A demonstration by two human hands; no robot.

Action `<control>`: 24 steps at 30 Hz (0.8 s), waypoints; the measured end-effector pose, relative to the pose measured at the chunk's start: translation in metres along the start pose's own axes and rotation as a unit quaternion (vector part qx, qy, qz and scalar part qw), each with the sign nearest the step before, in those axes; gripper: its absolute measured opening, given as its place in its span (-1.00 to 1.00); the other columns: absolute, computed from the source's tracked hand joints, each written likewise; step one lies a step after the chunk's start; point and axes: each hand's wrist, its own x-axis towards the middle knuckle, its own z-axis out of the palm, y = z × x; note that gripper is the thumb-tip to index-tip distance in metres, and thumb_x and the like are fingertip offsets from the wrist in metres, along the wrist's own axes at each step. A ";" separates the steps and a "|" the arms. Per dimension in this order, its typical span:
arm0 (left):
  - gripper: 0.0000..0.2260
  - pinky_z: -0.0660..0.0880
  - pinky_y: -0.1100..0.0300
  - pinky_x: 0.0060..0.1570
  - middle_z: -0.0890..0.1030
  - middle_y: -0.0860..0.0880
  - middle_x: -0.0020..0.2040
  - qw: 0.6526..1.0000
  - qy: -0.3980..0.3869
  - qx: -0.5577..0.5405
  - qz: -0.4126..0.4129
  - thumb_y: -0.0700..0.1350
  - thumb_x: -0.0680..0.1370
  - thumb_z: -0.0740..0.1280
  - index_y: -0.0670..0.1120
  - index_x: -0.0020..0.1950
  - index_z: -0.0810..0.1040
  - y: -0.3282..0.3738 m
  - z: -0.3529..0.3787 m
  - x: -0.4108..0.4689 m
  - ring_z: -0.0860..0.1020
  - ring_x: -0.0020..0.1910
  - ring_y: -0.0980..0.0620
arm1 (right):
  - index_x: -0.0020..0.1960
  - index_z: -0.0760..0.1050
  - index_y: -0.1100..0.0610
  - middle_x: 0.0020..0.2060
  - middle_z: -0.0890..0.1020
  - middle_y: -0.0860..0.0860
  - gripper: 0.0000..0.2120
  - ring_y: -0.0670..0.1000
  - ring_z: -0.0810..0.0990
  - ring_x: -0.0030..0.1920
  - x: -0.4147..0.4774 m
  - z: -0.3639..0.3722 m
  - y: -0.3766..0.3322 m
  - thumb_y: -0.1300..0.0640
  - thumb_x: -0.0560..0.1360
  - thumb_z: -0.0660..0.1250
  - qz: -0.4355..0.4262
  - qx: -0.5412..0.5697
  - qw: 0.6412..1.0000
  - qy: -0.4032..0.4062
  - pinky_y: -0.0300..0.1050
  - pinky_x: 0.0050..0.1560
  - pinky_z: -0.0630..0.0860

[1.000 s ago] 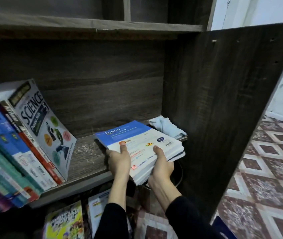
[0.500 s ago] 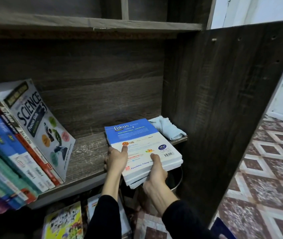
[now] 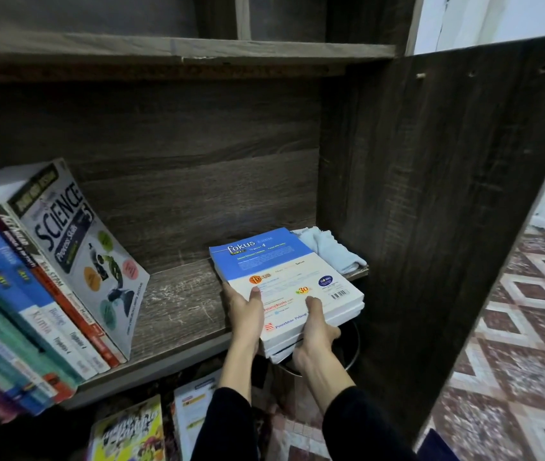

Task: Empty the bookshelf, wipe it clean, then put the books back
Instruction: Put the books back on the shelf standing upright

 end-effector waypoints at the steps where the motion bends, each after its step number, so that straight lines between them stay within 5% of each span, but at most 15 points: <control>1: -0.49 0.46 -0.08 0.21 0.48 -0.08 0.28 1.000 0.001 0.012 0.001 -0.22 0.60 0.21 -0.05 0.50 0.11 0.000 0.000 0.001 0.50 0.20 -0.10 | 0.15 0.16 0.15 0.02 0.54 0.20 -0.59 0.19 0.59 -0.09 0.003 0.000 0.001 0.17 0.49 0.37 0.002 -0.002 1.000 0.002 0.15 -0.04 0.56; 6: -0.56 0.50 0.02 0.11 0.56 -0.09 0.20 0.997 0.010 0.070 0.015 -0.17 0.60 0.24 -0.10 0.45 0.23 -0.005 -0.004 -0.001 0.55 0.12 -0.11 | 0.38 0.08 0.16 0.29 0.34 0.19 -0.21 0.23 0.45 0.19 0.015 -0.007 -0.004 0.04 0.36 0.49 -0.050 -0.163 0.984 0.048 0.14 0.18 0.46; 10: -0.68 0.49 0.11 -0.02 0.57 -0.09 0.16 0.999 0.027 0.045 -0.003 -0.21 0.59 0.23 -0.12 0.35 0.35 -0.005 -0.002 -0.006 0.56 0.05 -0.09 | 0.53 -0.15 0.11 0.50 0.01 0.14 0.13 0.17 0.06 0.49 0.023 -0.023 -0.024 -0.10 0.26 0.54 -0.221 -0.413 0.880 0.081 0.13 0.45 0.06; 13: -0.68 0.52 0.03 0.08 0.57 -0.10 0.19 0.999 0.029 0.035 -0.008 -0.21 0.58 0.23 -0.13 0.34 0.37 -0.004 0.000 -0.013 0.56 0.09 -0.11 | 0.54 -0.14 0.17 0.54 -0.05 0.12 0.12 0.13 -0.17 0.53 0.025 -0.024 -0.040 -0.19 0.29 0.48 -0.312 -0.564 0.762 0.069 0.10 0.48 -0.16; 15: -0.69 0.49 0.02 0.15 0.57 -0.10 0.19 0.998 0.032 0.046 -0.007 -0.20 0.59 0.23 -0.14 0.33 0.40 -0.004 -0.002 -0.020 0.55 0.12 -0.12 | 0.55 -0.12 0.20 0.54 0.03 0.12 0.07 0.14 -0.12 0.54 0.026 -0.017 -0.056 -0.19 0.33 0.45 -0.329 -0.618 0.712 0.056 0.12 0.48 -0.18; 19: -0.72 0.45 0.12 0.14 0.59 -0.13 0.19 0.993 0.032 0.115 0.018 -0.15 0.59 0.26 -0.17 0.29 0.48 0.001 -0.010 -0.033 0.54 0.15 -0.14 | 0.43 0.23 0.24 0.39 0.35 0.19 -0.21 0.21 0.28 0.39 0.029 -0.002 -0.067 -0.19 0.40 0.39 -0.306 -0.661 0.685 0.019 0.11 0.42 0.17; 24: -0.69 0.43 0.13 0.09 0.60 -0.16 0.19 0.981 0.040 0.191 -0.005 -0.03 0.59 0.26 -0.18 0.24 0.56 0.009 -0.015 -0.039 0.54 0.18 -0.16 | 0.36 0.32 0.20 0.36 0.32 0.27 -0.36 0.28 0.27 0.36 0.031 0.007 -0.066 -0.16 0.45 0.38 -0.293 -0.714 0.635 0.036 0.10 0.43 0.14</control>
